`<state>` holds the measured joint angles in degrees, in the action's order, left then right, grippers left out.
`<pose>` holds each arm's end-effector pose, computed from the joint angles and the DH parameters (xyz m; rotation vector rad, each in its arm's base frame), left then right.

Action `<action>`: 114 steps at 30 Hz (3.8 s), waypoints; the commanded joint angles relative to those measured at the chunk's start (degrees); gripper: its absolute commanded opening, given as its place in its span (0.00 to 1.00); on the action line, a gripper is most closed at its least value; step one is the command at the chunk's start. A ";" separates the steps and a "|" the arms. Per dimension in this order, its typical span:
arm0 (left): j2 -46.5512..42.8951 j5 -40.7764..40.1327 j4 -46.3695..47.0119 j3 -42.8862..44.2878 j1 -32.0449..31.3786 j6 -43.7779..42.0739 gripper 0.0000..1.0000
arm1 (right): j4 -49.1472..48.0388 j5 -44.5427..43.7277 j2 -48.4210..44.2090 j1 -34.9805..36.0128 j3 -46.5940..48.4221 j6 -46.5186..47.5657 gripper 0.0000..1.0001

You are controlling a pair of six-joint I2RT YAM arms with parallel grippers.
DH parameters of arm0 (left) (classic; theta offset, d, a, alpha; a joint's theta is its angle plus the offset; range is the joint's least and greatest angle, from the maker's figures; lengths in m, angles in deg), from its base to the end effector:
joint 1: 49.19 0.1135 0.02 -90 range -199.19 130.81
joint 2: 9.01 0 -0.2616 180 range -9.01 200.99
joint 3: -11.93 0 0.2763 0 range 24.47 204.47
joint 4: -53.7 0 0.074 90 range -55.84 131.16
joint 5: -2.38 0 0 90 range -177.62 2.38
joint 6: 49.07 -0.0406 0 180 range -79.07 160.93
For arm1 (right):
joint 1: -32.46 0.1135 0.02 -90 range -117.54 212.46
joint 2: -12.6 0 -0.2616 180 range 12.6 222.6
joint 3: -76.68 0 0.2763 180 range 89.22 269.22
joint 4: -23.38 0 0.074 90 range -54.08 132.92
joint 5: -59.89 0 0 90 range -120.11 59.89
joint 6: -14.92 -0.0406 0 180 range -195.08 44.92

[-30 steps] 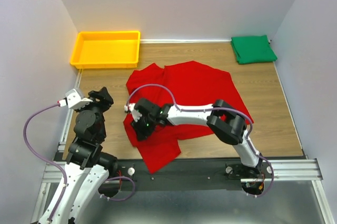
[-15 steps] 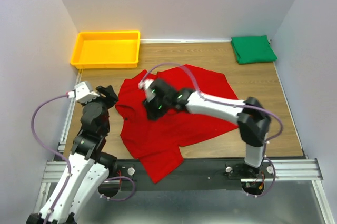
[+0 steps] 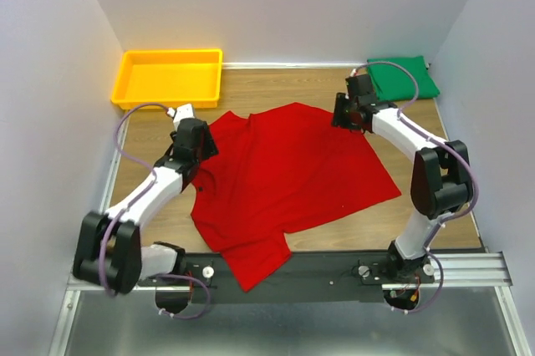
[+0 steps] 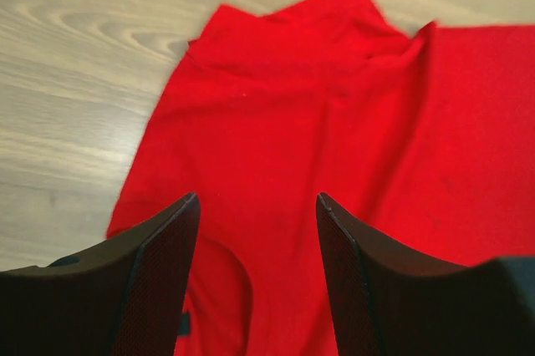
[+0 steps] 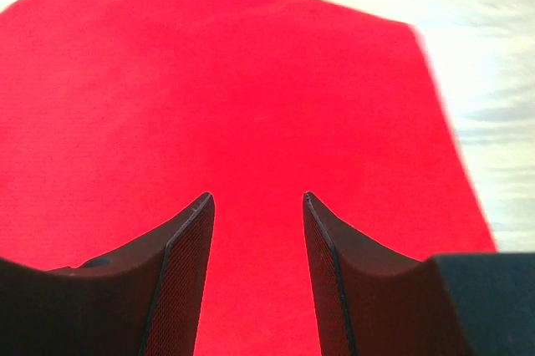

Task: Fold and stack the t-shirts
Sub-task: Flatten the tshirt out

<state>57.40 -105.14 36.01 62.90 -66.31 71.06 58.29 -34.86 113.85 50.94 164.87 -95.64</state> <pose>0.2674 -0.0696 0.2181 -0.4151 2.0822 -0.1604 0.3964 0.1289 0.2226 0.0823 2.4141 0.2156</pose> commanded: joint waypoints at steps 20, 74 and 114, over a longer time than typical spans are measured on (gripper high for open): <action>24.46 7.15 -3.99 6.39 4.29 0.98 0.64 | -4.53 1.67 -12.29 -19.96 -34.15 -16.70 0.54; -14.82 0.55 8.05 -3.19 2.45 -14.13 0.80 | -5.41 48.70 27.24 -17.25 10.39 15.11 0.35; -15.53 3.45 7.17 -3.02 2.45 -13.34 0.79 | 2.94 -15.20 -15.21 15.11 -15.19 4.99 0.56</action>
<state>42.12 -102.95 42.74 59.06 -63.58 57.66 59.26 -45.88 99.64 70.83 147.74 -92.60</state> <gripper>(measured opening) 0.795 0.551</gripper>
